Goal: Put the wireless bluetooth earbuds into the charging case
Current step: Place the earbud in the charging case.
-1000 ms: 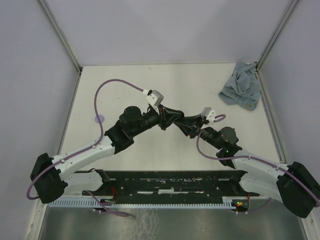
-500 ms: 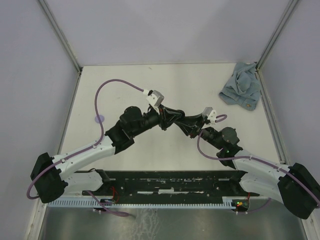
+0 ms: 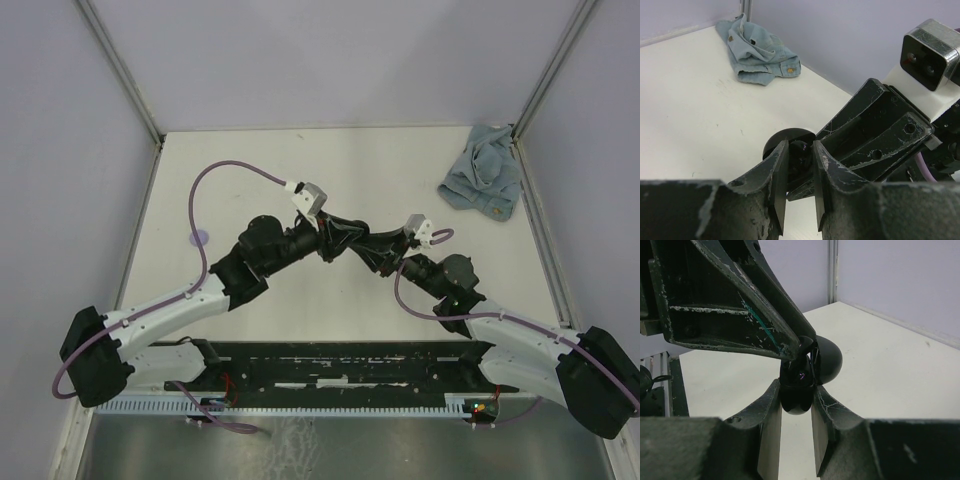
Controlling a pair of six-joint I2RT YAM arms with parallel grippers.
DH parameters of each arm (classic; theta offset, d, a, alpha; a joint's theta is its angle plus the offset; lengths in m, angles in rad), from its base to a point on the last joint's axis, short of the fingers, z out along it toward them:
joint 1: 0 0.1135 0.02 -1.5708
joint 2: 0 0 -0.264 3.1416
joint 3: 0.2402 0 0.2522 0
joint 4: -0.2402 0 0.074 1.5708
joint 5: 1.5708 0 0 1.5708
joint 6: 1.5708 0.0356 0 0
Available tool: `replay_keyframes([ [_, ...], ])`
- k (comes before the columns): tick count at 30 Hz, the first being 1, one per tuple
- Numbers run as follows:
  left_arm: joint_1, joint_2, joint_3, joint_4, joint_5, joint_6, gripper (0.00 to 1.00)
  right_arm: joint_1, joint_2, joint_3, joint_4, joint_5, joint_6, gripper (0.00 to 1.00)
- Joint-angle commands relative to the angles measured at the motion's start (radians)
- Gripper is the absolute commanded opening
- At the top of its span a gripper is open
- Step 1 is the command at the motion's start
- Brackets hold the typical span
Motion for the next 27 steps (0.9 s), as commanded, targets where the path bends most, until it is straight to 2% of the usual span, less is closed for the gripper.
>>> replay_keyframes([
  [1,-0.007,-0.024,-0.008,-0.020,-0.006,0.035,0.34,0.006,-0.016,0.030,0.088,-0.007,0.008,0.02],
  [27,-0.010,-0.051,0.060,-0.206,-0.110,0.017,0.42,0.006,-0.020,0.013,0.062,0.005,-0.017,0.02],
])
